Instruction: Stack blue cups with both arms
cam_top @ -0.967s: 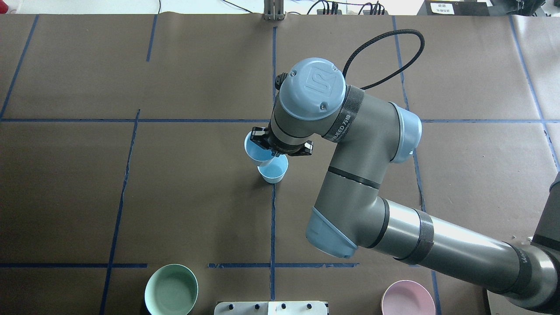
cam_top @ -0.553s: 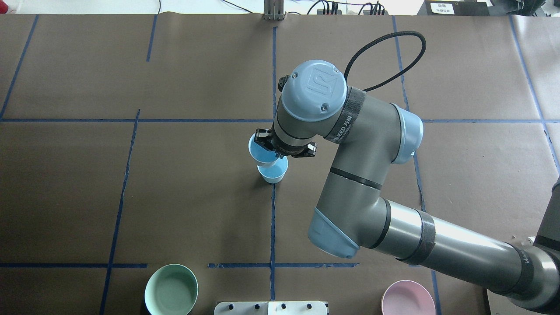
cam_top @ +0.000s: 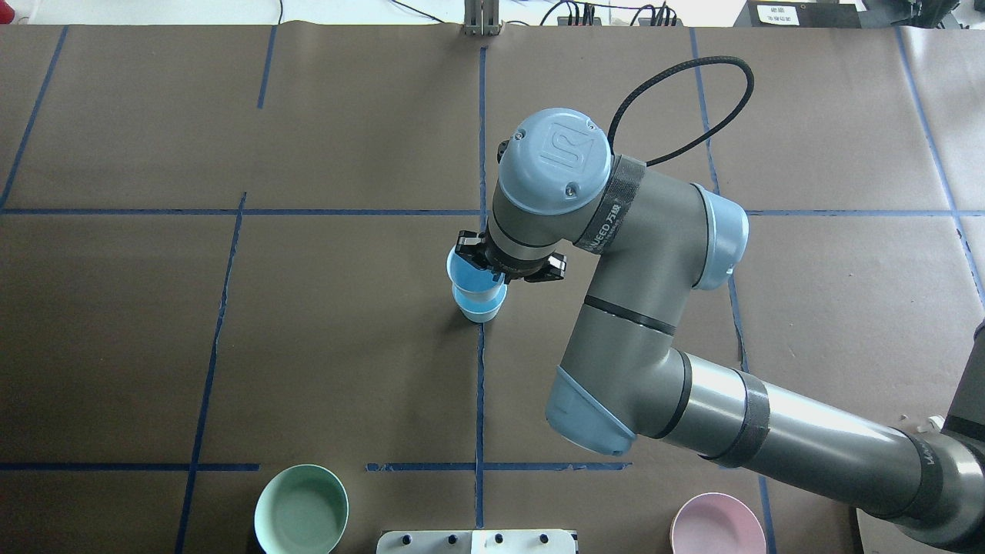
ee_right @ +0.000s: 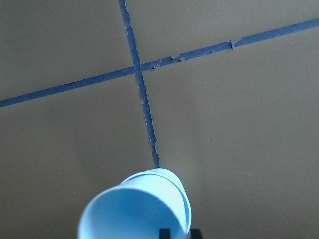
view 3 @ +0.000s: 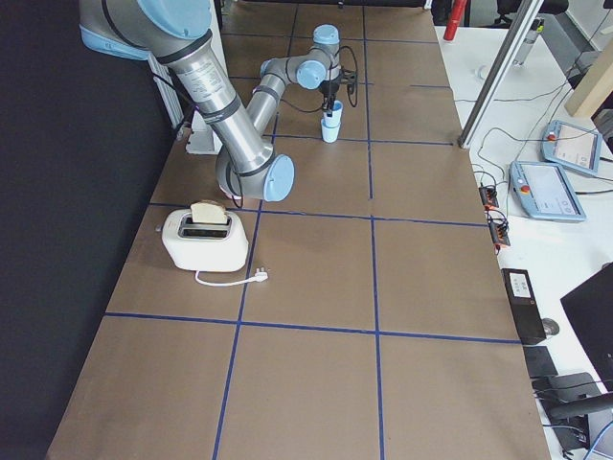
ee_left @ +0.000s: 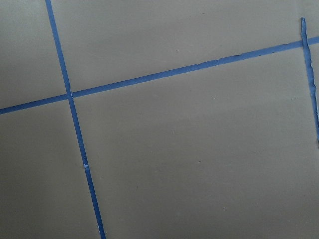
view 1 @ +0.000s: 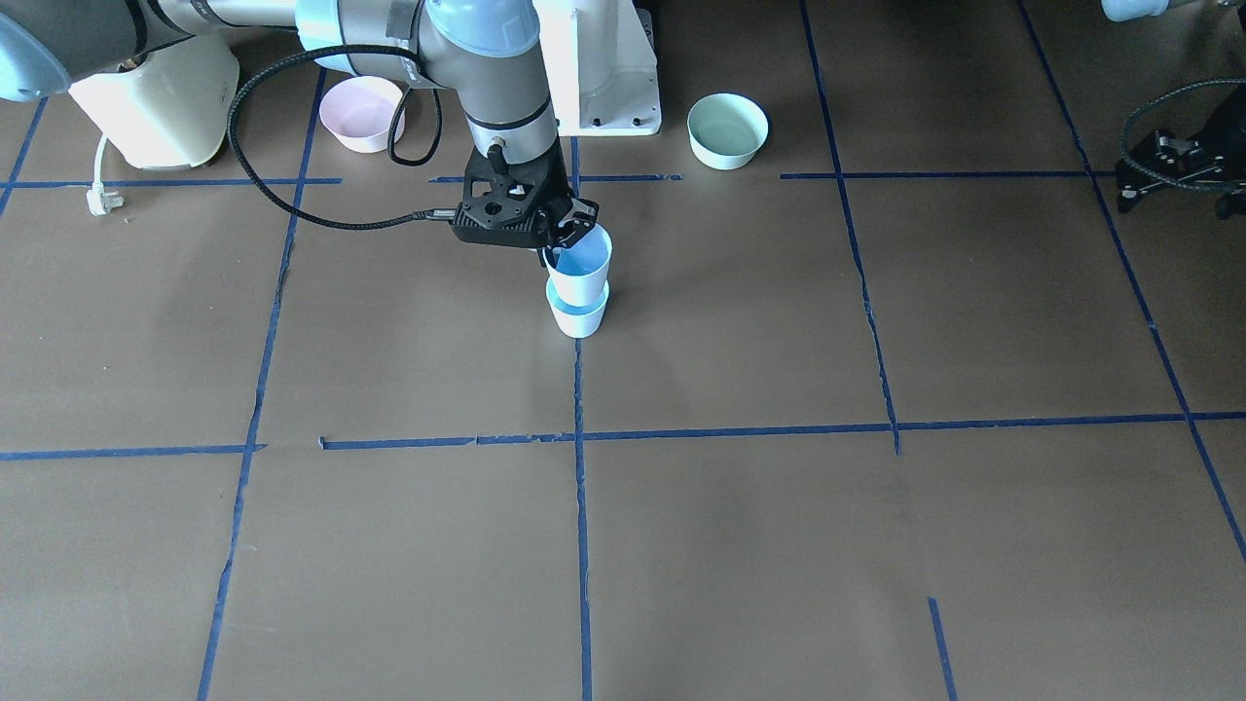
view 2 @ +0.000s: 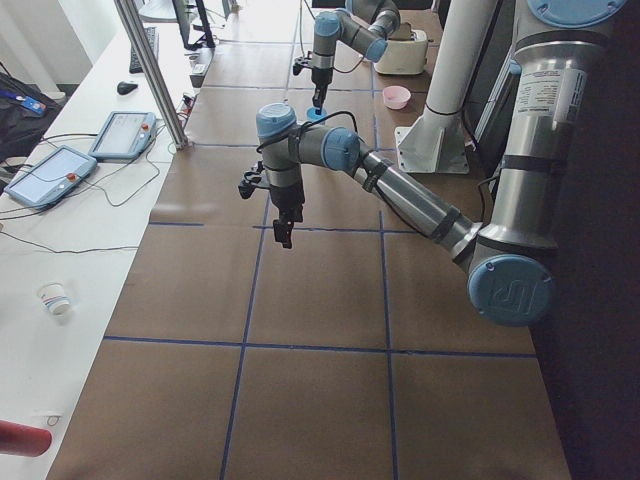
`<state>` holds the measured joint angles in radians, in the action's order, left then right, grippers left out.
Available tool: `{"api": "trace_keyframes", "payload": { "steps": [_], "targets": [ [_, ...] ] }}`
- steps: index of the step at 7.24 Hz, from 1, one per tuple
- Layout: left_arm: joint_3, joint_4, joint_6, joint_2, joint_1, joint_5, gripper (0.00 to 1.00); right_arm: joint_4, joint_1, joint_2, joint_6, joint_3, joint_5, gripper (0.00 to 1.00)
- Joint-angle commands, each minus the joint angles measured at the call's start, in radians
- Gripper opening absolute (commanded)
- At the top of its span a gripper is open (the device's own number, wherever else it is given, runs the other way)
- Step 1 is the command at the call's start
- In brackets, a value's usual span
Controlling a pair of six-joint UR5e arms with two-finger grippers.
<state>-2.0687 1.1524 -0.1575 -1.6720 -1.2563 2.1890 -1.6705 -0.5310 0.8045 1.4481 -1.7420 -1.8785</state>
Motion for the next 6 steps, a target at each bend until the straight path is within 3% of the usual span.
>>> {"api": "trace_keyframes", "payload": {
  "steps": [1, 4, 6],
  "targets": [
    [-0.001, 0.0, -0.002, 0.0, -0.002, 0.0, 1.0, 0.0, 0.0, 0.005, 0.0, -0.008, -0.001, 1.0],
    [0.001, 0.0, -0.001, 0.0, -0.002, 0.0, 1.0, -0.002, -0.007, 0.022, -0.002, -0.04, -0.001, 1.0],
    [0.002, 0.0, 0.001, 0.001, -0.003, 0.0, 1.0, -0.003, -0.082, 0.177, -0.088, -0.201, -0.028, 1.0]
  ]
}}
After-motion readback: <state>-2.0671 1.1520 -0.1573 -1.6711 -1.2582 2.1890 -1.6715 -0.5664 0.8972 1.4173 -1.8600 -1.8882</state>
